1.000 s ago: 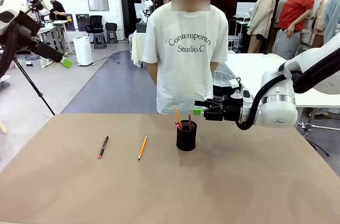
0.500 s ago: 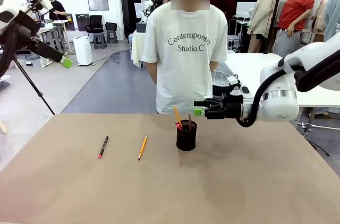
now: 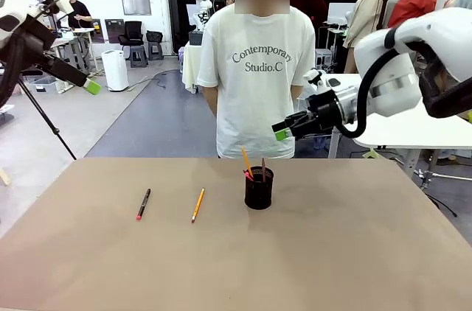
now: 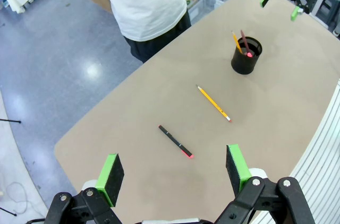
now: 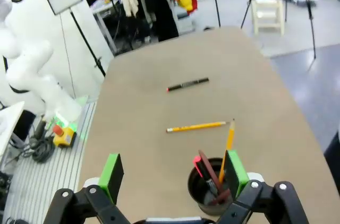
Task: Place the pens into the pen holder.
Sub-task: Pick up a writing instrument from the table and place it into the Pen holder.
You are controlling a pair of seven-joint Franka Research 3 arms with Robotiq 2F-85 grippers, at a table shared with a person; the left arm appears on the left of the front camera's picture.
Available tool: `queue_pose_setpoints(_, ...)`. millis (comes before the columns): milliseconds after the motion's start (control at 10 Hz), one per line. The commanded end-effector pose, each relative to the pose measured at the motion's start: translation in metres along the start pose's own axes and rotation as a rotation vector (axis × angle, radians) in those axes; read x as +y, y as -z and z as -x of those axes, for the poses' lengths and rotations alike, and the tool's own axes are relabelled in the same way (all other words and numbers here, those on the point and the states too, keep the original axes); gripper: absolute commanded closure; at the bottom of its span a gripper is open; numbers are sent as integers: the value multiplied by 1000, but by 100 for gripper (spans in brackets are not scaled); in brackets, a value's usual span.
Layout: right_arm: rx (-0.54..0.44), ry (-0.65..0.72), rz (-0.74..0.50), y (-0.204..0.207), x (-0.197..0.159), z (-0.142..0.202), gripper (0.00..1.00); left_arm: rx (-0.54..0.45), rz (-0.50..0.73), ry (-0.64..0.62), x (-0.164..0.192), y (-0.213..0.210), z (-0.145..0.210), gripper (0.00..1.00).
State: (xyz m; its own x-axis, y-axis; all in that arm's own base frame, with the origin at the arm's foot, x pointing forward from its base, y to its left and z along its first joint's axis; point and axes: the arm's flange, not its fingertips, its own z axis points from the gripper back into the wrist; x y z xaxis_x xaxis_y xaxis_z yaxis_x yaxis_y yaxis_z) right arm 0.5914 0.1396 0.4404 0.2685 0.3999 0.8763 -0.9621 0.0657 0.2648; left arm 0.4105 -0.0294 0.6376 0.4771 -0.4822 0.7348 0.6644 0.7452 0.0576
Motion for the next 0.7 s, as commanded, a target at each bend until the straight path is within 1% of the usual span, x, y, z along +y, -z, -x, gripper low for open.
queue_pose_setpoints(0, 135, -65, -17, -15, -13, -29, 0, -4, 3, 5, 0, -2, -1, 0)
queue_pose_setpoints(100, 206, -135, 26, -31, -7, -44, 0, -4, 3, 5, 0, -2, -1, 0)
queue_pose_setpoints(200, 236, -180, 60, -46, -4, -55, 0, -4, 3, 5, 0, -2, -1, 0)
queue_pose_setpoints(300, 255, -195, 66, -63, 5, -63, 0, -4, 3, 5, 0, -2, -1, 0)
queue_pose_setpoints(400, 268, -218, 72, -81, 12, -72, 0, -4, 3, 5, 0, -2, -1, 0)
queue_pose_setpoints(600, 235, -222, 105, -119, 33, -84, 0, -4, 3, 5, 0, -2, -1, 0)
